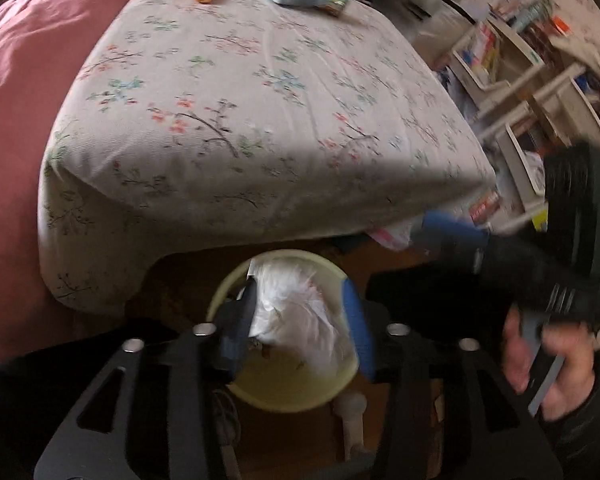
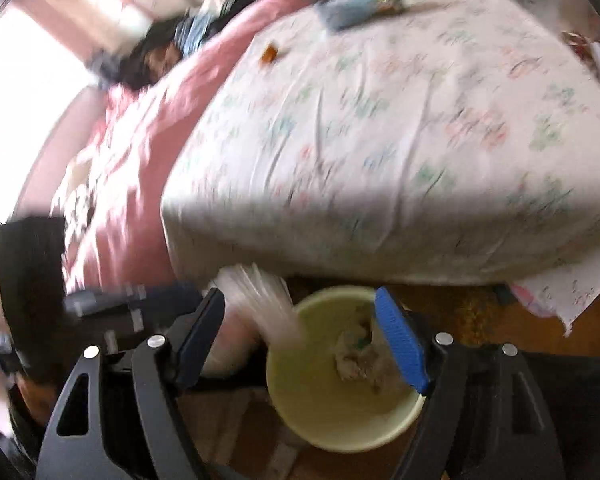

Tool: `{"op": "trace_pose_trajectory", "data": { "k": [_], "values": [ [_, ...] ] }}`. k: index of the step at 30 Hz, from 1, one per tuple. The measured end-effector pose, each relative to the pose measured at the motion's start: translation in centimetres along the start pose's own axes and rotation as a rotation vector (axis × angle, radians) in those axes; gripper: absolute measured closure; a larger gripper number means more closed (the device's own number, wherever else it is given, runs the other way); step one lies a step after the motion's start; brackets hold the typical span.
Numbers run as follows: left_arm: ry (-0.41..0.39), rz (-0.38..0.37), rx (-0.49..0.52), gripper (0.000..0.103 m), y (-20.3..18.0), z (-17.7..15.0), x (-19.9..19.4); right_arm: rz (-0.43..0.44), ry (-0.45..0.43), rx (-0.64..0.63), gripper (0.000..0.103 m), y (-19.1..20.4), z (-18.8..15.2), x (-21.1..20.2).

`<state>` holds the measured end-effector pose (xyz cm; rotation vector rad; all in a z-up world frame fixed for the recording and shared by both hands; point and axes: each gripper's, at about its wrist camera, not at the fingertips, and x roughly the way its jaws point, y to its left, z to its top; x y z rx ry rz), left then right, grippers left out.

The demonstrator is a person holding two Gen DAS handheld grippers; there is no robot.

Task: Collect trash
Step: 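Carry bag and bottle over the yellow bin and open both grippers, then grasp the green drink carton with the right gripper while the left gripper reaches the orange peel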

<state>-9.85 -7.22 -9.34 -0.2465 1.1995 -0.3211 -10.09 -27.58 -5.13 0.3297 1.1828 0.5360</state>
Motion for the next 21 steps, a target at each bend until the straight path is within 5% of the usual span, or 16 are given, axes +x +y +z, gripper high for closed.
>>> {"op": "trace_pose_trajectory", "data": {
  "k": [5, 11, 21],
  "values": [
    [-0.169, 0.09, -0.01, 0.041, 0.4, 2.6, -2.7, 0.009, -0.07, -0.002, 0.023, -0.4, 3.9, -1.0],
    [-0.366, 0.181, -0.14, 0.029, 4.0, 11.1, -4.9, 0.114, -0.149, 0.151, 0.023, -2.5, 11.0, 0.7],
    [-0.33, 0.252, -0.194, 0.029, 9.1, 25.8, 1.1, 0.164, -0.236, 0.497, 0.028, -7.0, 22.2, 9.3]
  ]
}}
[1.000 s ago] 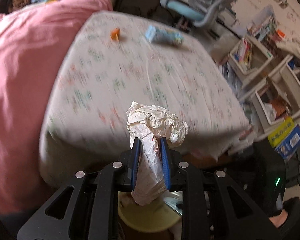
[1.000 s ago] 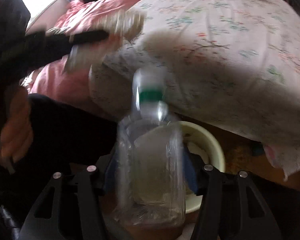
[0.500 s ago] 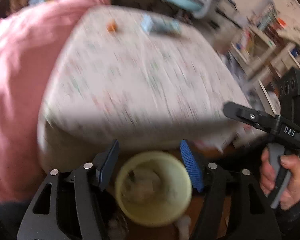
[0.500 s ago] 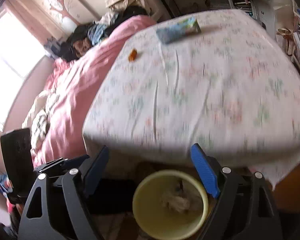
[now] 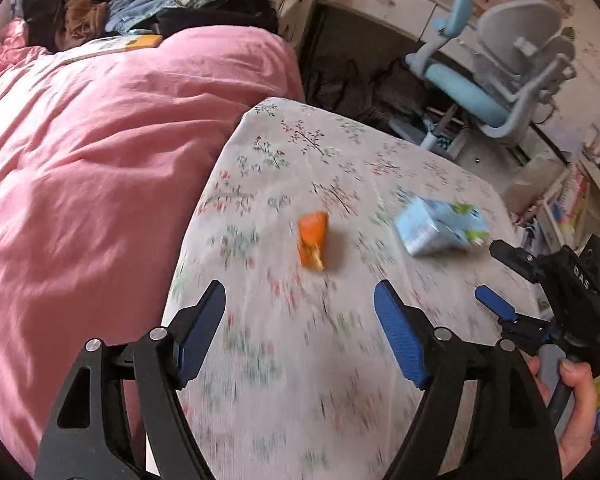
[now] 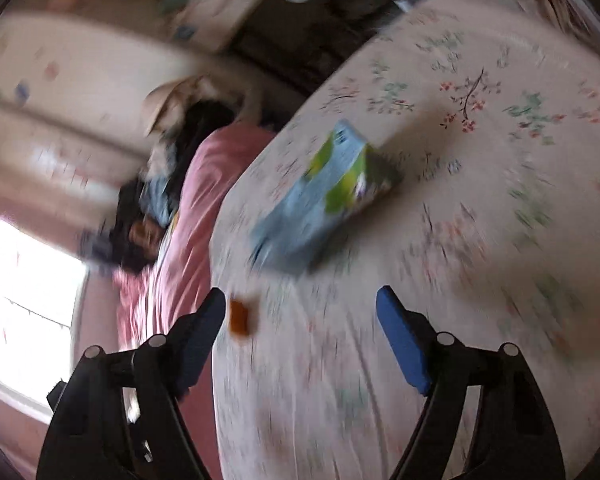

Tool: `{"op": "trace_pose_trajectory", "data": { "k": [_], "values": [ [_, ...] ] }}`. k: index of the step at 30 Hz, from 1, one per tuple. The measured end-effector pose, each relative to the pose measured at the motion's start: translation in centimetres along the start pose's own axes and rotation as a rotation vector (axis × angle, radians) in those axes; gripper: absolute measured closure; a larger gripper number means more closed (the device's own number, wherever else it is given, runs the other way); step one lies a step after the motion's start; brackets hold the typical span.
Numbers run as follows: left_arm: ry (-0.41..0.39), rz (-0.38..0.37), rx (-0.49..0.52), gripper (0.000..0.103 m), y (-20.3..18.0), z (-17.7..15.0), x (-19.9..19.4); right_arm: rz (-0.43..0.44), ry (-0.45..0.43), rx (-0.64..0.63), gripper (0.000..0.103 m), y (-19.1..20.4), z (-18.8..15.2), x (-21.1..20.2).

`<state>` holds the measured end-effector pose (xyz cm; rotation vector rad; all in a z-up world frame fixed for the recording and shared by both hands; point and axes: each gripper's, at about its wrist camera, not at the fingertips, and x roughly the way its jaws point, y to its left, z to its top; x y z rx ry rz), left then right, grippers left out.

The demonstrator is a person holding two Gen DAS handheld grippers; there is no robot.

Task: Collect trash
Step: 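Grasp the green drink carton with the right gripper while the left gripper reaches the orange peel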

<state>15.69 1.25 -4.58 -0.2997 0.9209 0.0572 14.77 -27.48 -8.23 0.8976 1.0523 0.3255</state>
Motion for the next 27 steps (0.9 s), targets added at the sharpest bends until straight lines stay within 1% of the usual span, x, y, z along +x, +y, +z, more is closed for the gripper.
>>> {"op": "trace_pose_trajectory", "data": {
  "k": [2, 3, 6, 7, 8, 9, 10, 11, 12, 13, 14, 17, 20, 23, 26, 27],
  "values": [
    [0.012, 0.022, 0.022, 0.029, -0.2, 1.1, 1.9, -0.01, -0.007, 0.029, 0.03, -0.2, 1.1, 1.7],
    [0.02, 0.028, 0.031, 0.029, -0.2, 1.6, 2.8, -0.017, -0.02, 0.027, 0.034, 0.0, 1.6, 2.4],
    [0.05, 0.055, 0.063, 0.029, -0.6, 2.8, 5.7, -0.02, -0.04, 0.011, 0.034, 0.9, 3.2, 3.9],
    [0.056, 0.057, 0.07, 0.029, -0.6, 2.9, 6.2, -0.025, -0.047, 0.008, 0.037, 1.1, 3.7, 4.3],
    [0.06, 0.057, 0.079, 0.03, -0.7, 3.1, 6.7, -0.029, -0.049, 0.007, 0.05, 1.1, 3.9, 4.7],
    [0.065, 0.052, 0.096, 0.032, -0.9, 3.3, 7.3, -0.02, -0.032, 0.01, 0.063, 1.0, 4.2, 5.5],
    [0.073, 0.042, 0.11, 0.047, -1.1, 3.3, 7.6, -0.007, -0.029, 0.008, 0.069, 0.6, 4.6, 6.0],
    [0.09, 0.028, 0.127, 0.071, -1.4, 3.4, 8.1, 0.003, -0.034, -0.017, 0.069, 0.7, 4.6, 6.1],
    [0.099, 0.017, 0.142, 0.08, -1.6, 3.6, 8.4, 0.011, -0.033, -0.041, 0.07, 0.7, 4.9, 6.2],
    [0.104, 0.001, 0.15, 0.084, -1.7, 3.7, 8.5, 0.016, -0.032, -0.052, 0.07, 0.6, 5.1, 6.4],
    [0.106, -0.015, 0.145, 0.084, -1.7, 3.7, 8.5, 0.021, -0.03, -0.065, 0.072, 0.6, 5.3, 6.5],
    [0.096, -0.038, 0.132, 0.085, -1.4, 3.8, 7.9, 0.026, -0.031, -0.128, 0.074, 1.3, 4.9, 4.6],
    [0.064, -0.077, 0.12, 0.085, -1.2, 3.6, 6.0, 0.044, -0.034, -0.165, 0.074, 1.8, 4.0, 2.6],
    [0.028, -0.121, 0.105, 0.085, -1.2, 3.2, 3.4, 0.073, -0.026, -0.218, 0.074, 2.5, 1.7, -1.2],
    [-0.032, -0.154, 0.1, 0.085, -1.1, 2.3, -0.2, 0.089, -0.013, -0.262, 0.074, 3.1, -0.4, -3.4],
    [-0.053, -0.164, 0.096, 0.085, -1.1, 1.8, -1.5, 0.092, -0.003, -0.288, 0.074, 3.5, -1.7, -4.5]
  ]
}}
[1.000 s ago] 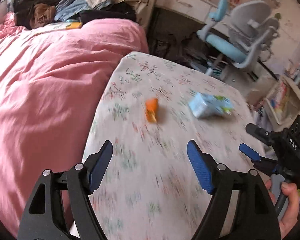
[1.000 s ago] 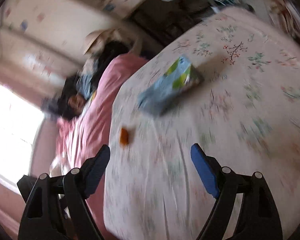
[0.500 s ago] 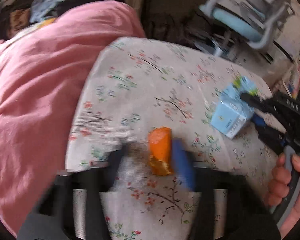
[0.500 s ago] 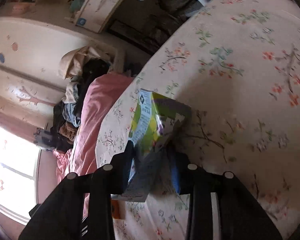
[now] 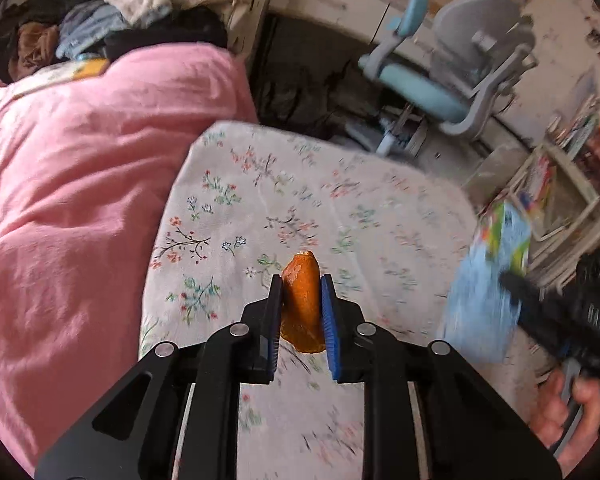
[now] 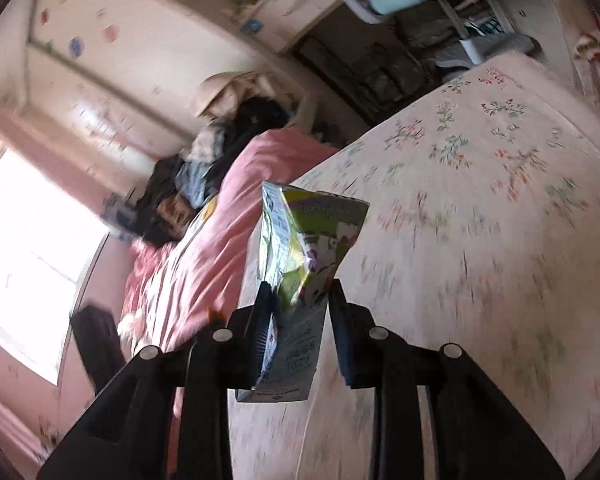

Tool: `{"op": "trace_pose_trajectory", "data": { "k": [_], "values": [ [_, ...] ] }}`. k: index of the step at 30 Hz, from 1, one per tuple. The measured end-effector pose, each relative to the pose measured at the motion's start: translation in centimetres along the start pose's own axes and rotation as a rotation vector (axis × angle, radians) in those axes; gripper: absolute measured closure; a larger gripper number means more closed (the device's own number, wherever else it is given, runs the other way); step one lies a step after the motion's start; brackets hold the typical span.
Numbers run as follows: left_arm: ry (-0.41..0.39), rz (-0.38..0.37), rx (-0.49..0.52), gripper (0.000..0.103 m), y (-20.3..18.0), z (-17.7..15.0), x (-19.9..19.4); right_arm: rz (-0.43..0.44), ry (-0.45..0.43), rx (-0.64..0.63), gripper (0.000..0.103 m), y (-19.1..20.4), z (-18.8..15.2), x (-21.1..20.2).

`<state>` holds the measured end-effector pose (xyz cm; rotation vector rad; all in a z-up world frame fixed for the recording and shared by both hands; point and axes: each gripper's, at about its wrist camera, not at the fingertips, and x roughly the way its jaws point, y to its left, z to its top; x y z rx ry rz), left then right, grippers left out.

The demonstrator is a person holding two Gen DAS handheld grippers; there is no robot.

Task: Collect trash
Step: 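Grasp the green drink carton with the right gripper while the left gripper reaches the orange peel, then grasp the remaining orange peel piece with the left gripper, then carry peel and carton over the yellow bin and open both grippers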

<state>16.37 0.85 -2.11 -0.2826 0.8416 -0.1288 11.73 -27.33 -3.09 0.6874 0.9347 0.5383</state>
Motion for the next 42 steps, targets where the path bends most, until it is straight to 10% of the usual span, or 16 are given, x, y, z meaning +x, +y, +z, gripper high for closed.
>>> {"op": "trace_pose_trajectory", "data": {
  "k": [18, 20, 26, 32, 42],
  "values": [
    [0.054, -0.021, -0.018, 0.085, -2.4, -18.2, -13.2, -0.258, 0.388, -0.462, 0.072, 5.1, -24.7, -7.1],
    [0.079, -0.025, -0.026, 0.085, -2.6, -20.3, -13.8, -0.277, 0.346, -0.442, 0.049, 5.0, -24.7, -8.1],
    [0.204, -0.049, 0.0, 0.082, -4.1, -26.3, -14.9, -0.304, 0.108, -0.344, 0.032, 4.9, -23.1, -13.4],
    [0.005, 0.061, 0.04, 0.027, -5.1, -27.5, -19.5, -0.477, -0.194, -0.474, 0.008, 7.8, -24.3, -17.3],
    [-0.177, 0.15, 0.037, 0.007, -5.5, -27.9, -24.1, -0.563, -0.283, -0.552, 0.008, 7.6, -25.3, -18.5]
  ]
}}
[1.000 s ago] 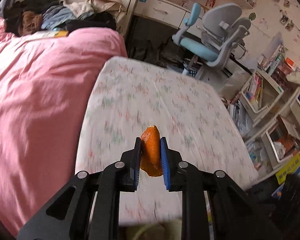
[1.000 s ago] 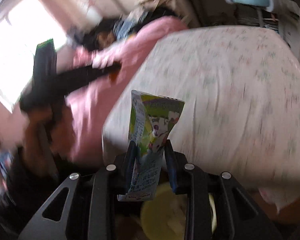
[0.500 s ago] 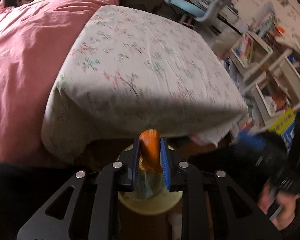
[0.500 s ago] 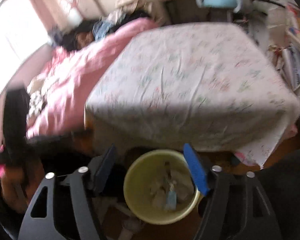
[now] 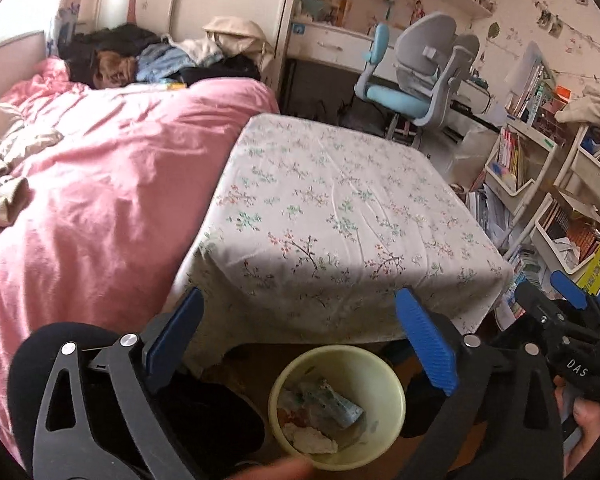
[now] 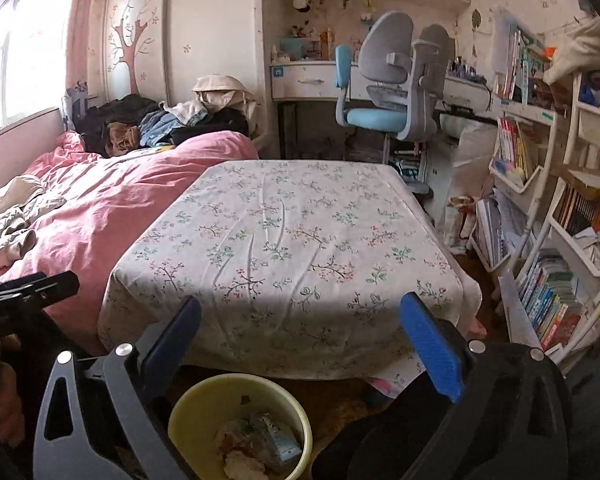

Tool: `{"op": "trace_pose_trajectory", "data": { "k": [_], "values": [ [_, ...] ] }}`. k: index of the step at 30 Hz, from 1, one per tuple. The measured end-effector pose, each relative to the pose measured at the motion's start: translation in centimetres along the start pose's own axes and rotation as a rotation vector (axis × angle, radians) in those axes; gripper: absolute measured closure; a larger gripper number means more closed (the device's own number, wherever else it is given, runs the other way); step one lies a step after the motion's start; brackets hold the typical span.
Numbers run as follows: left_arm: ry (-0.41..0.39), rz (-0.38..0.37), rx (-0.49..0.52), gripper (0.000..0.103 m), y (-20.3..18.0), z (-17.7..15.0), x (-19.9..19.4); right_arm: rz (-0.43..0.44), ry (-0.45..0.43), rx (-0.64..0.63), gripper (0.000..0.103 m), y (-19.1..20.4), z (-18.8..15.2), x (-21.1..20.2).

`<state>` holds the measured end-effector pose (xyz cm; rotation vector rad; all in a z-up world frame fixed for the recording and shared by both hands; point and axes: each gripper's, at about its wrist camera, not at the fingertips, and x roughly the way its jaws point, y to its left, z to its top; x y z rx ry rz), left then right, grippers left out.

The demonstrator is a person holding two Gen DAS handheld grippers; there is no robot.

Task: Collect trash
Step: 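Carry peel and carton over the yellow bin and open both grippers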

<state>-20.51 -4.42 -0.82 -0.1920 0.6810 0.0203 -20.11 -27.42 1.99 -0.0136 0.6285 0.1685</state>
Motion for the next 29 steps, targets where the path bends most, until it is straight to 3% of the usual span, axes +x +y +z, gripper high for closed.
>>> {"op": "trace_pose_trajectory", "data": {
  "k": [8, 18, 21, 25, 29],
  "values": [
    [-0.115, 0.071, 0.039, 0.007, -0.2, -0.1, -1.6, 0.003, 0.002, -0.026, 0.008, 0.4, -0.7, -0.6],
    [-0.148, 0.08, 0.192, 0.007, -2.6, -1.1, -2.2, -0.02, 0.006, -0.012, 0.008, 0.6, -1.0, -0.2],
    [-0.126, 0.075, 0.198, 0.007, -2.7, -0.9, -1.9, -0.026, 0.004, 0.009, 0.008, 0.3, -1.0, -0.2],
    [-0.005, 0.039, 0.137, 0.007, -1.6, -0.5, -0.6, -0.032, 0.013, 0.009, 0.008, 0.5, -0.9, 0.1],
    [-0.035, 0.036, 0.083, 0.007, -0.4, -0.3, -0.7, -0.036, 0.017, -0.02, 0.008, 1.1, -1.0, 0.3]
  ]
}}
